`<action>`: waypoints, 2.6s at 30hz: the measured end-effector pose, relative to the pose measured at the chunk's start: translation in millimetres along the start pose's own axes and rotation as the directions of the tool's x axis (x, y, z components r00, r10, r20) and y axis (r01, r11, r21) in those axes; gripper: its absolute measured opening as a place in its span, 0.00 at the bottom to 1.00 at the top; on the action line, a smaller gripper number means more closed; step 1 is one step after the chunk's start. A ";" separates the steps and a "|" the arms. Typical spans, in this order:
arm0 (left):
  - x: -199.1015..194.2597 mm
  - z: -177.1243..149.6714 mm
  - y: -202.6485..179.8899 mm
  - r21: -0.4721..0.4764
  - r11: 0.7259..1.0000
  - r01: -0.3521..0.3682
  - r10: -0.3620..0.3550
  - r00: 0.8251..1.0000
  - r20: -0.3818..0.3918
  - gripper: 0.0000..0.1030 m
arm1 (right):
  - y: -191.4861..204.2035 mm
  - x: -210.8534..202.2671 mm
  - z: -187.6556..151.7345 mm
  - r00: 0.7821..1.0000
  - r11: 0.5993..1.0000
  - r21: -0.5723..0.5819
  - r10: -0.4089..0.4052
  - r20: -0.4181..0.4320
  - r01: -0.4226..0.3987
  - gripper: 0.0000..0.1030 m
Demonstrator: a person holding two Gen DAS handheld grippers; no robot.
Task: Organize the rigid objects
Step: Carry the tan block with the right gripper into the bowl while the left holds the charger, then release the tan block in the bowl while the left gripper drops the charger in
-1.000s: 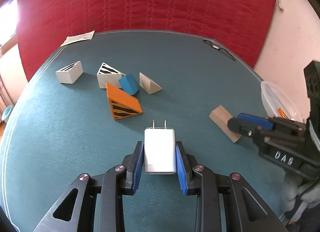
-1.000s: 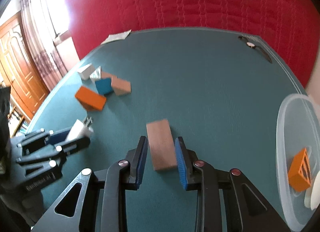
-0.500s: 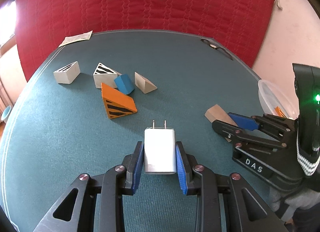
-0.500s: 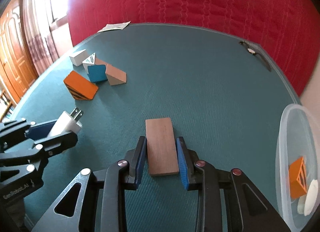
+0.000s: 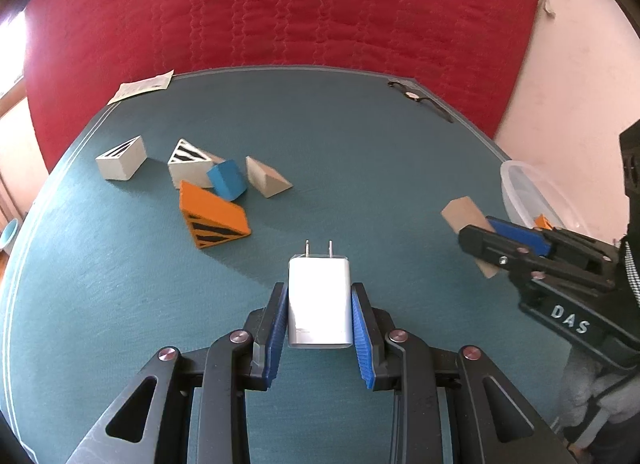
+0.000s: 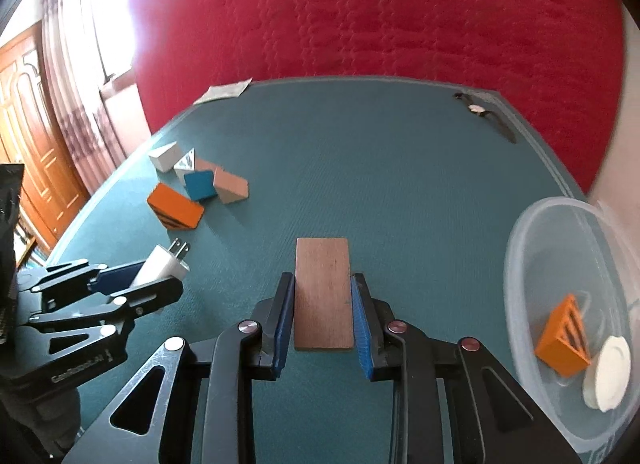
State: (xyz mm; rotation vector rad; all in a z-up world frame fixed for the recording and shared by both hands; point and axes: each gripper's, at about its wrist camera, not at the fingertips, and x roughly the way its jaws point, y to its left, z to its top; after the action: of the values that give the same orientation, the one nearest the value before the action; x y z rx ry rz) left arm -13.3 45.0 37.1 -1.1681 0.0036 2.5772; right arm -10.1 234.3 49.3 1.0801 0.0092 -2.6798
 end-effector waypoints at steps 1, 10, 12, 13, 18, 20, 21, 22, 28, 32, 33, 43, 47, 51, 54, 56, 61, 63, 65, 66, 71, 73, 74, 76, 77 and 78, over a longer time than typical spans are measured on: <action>-0.5 0.6 -2.7 0.003 1.000 0.002 -0.002 1.000 0.002 0.31 | -2.6 -4.2 -0.1 1.000 1.000 0.005 -0.004 0.007 0.004 0.28; -1.4 6.3 -25.9 0.041 0.999 0.027 -0.027 1.000 0.007 0.31 | -40.2 -36.6 -6.7 0.996 0.995 0.081 -0.066 0.057 0.061 0.28; -1.5 7.1 -31.2 0.050 0.998 0.032 -0.033 0.999 0.007 0.31 | -50.8 -43.5 -8.1 0.994 0.992 0.102 -0.086 0.068 0.078 0.28; -0.7 8.0 -33.1 0.054 0.998 0.034 -0.034 0.999 0.007 0.31 | -55.7 -46.4 -8.8 0.993 0.990 0.112 -0.096 0.072 0.088 0.28; 1.8 10.0 -41.2 0.071 0.997 0.043 -0.043 0.999 0.003 0.31 | -85.9 -58.8 -15.1 0.984 0.974 0.176 -0.160 0.083 0.144 0.28; 1.5 10.6 -44.8 0.078 0.996 0.046 -0.046 0.999 0.001 0.31 | -98.6 -62.7 -19.4 0.979 0.965 0.204 -0.186 0.080 0.166 0.28; 1.5 10.7 -46.7 0.082 0.996 0.047 -0.047 0.999 0.001 0.31 | -104.6 -64.2 -21.6 0.977 0.960 0.218 -0.196 0.077 0.176 0.28; 1.4 11.1 -49.0 0.087 0.995 0.049 -0.050 0.999 0.000 0.31 | -109.4 -65.4 -23.4 0.976 0.956 0.229 -0.203 0.075 0.182 0.28; 1.7 14.5 -59.6 0.112 0.992 0.063 -0.063 0.998 -0.003 0.31 | -136.9 -69.5 -34.4 0.969 0.932 0.293 -0.241 0.057 0.214 0.28; 0.8 17.7 -70.7 0.128 0.989 0.073 -0.074 0.997 0.003 0.31 | -151.8 -72.6 -40.2 0.966 0.919 0.325 -0.252 0.051 0.222 0.28; 1.2 18.5 -73.2 0.132 0.988 0.075 -0.077 0.997 0.004 0.31 | -154.6 -72.9 -41.7 0.966 0.917 0.331 -0.252 0.050 0.222 0.28; 3.8 25.1 -102.4 0.179 0.977 0.113 -0.116 0.993 0.006 0.31 | -179.5 -78.1 -48.5 0.971 0.889 0.417 -0.233 0.059 0.188 0.34; 3.7 28.3 -117.1 0.202 0.971 0.131 -0.136 0.991 0.011 0.31 | -182.7 -78.8 -49.9 0.968 0.880 0.434 -0.243 0.061 0.193 0.34; 7.2 30.3 -135.1 0.229 0.962 0.149 -0.155 0.988 0.007 0.31 | -185.3 -79.8 -50.0 0.965 0.874 0.442 -0.255 0.064 0.201 0.34; 12.1 31.7 -148.6 0.250 0.954 0.167 -0.172 0.985 0.000 0.31 | -185.9 -82.5 -50.3 0.962 0.871 0.445 -0.264 0.073 0.206 0.34; 15.4 32.5 -157.4 0.264 0.948 0.179 -0.185 0.983 -0.006 0.31 | -186.5 -84.6 -50.3 0.960 0.870 0.448 -0.269 0.079 0.207 0.35; 21.6 36.4 -174.5 0.286 0.933 0.219 -0.221 0.975 -0.024 0.31 | -188.9 -88.8 -50.0 0.956 0.865 0.457 -0.278 0.091 0.208 0.35; 24.1 39.2 -180.6 0.291 0.928 0.234 -0.236 0.971 -0.027 0.31 | -190.3 -89.3 -49.9 0.956 0.862 0.462 -0.279 0.093 0.207 0.35; 26.3 41.6 -185.8 0.297 0.924 0.242 -0.246 0.969 -0.026 0.31 | -191.1 -89.8 -50.2 0.956 0.861 0.466 -0.279 0.095 0.205 0.35; 27.9 43.0 -188.1 0.299 0.922 0.246 -0.250 0.968 -0.024 0.31 | -191.2 -89.8 -50.1 0.956 0.861 0.467 -0.278 0.095 0.204 0.35; 35.8 49.8 -198.9 0.288 0.919 0.270 -0.278 0.961 -0.014 0.32 | -190.3 -89.5 -50.0 0.956 0.862 0.464 -0.278 0.099 0.202 0.35; 41.2 53.3 -201.0 0.275 0.920 0.280 -0.288 0.958 -0.012 0.37 | -191.1 -88.9 -50.6 0.955 0.863 0.462 -0.279 0.099 0.204 0.35; 41.6 53.5 -199.9 0.269 0.922 0.280 -0.289 0.957 -0.006 0.46 | -191.0 -88.3 -50.7 0.955 0.864 0.460 -0.279 0.099 0.205 0.35; 40.2 52.1 -197.7 0.265 0.925 0.271 -0.283 0.959 0.006 0.56 | -190.9 -88.3 -50.7 0.955 0.864 0.460 -0.278 0.099 0.204 0.35; 40.1 51.6 -196.6 0.266 0.927 0.263 -0.276 0.961 0.011 0.57 | -190.9 -88.1 -50.8 0.955 0.864 0.460 -0.278 0.099 0.204 0.35; 40.0 50.6 -195.4 0.266 0.929 0.258 -0.270 0.963 0.011 0.57 | -190.6 -88.3 -50.8 0.955 0.864 0.461 -0.279 0.099 0.204 0.35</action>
State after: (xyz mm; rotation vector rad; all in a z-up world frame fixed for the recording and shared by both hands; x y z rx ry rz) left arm -20.3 248.7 65.9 -0.9392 0.1618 2.2834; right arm 41.2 444.1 56.1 1.0273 -0.5667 -3.0843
